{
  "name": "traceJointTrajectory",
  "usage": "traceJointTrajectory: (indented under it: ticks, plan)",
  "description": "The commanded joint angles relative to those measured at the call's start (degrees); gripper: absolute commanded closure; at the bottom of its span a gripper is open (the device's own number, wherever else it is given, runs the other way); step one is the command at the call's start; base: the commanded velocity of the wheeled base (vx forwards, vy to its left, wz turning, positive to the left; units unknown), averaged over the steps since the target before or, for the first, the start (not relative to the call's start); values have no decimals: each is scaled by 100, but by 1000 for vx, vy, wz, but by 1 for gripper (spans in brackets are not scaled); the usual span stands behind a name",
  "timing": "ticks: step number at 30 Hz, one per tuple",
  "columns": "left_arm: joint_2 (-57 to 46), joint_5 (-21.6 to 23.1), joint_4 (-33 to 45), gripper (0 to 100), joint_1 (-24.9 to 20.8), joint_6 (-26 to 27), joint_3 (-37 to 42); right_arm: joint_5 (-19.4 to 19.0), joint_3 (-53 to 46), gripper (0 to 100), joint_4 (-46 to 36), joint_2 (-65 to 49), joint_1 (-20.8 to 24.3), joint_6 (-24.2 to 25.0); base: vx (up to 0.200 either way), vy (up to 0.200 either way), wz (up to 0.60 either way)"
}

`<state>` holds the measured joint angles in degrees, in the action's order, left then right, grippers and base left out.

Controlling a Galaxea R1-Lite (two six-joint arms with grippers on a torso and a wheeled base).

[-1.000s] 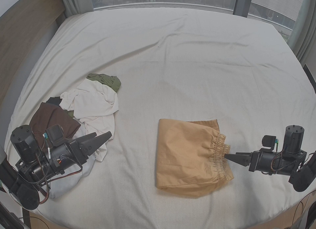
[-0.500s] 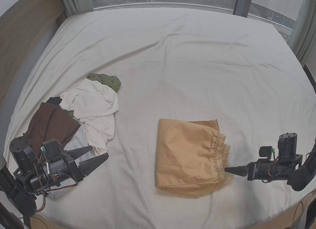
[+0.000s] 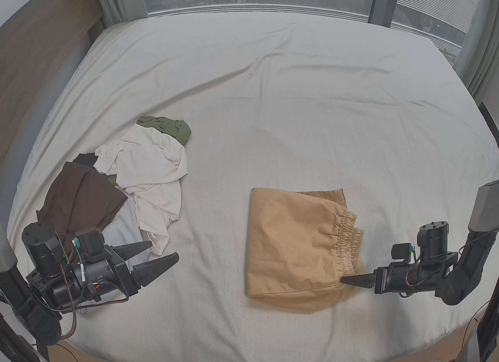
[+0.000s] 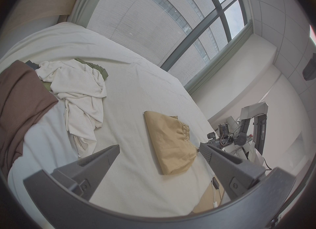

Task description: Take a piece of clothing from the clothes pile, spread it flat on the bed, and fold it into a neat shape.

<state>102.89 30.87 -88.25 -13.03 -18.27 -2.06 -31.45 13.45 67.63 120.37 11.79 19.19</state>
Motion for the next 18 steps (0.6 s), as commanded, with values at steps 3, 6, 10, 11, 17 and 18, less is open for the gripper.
traceJointTrajectory:
  ticks: [3, 6, 10, 11, 17, 18]
  plan:
    - [73, -2, -26, 0, -24, -10, 4, 7, -97, 0, 1041, 839, 412, 551, 0, 0, 0]
    - [65, -2, -26, 0, -15, -10, 13, 25, -228, 0, 1744, 1006, 579, 929, 0, 0, 0]
    - [47, -2, -26, 0, -15, -10, 13, 43, -290, 0, 2061, 1173, 764, 1096, 0, 0, 0]
    - [56, -2, -26, 0, -15, -10, 21, 43, -290, 0, 2061, 1164, 764, 1087, 0, 0, 0]
    - [100, -10, -26, 0, -15, 8, 30, 51, -264, 0, 2061, 1155, 764, 1087, 0, 0, 0]
    - [109, -10, -26, 0, -6, 17, 21, 51, -264, 0, 2061, 1155, 764, 1087, 0, 0, 0]
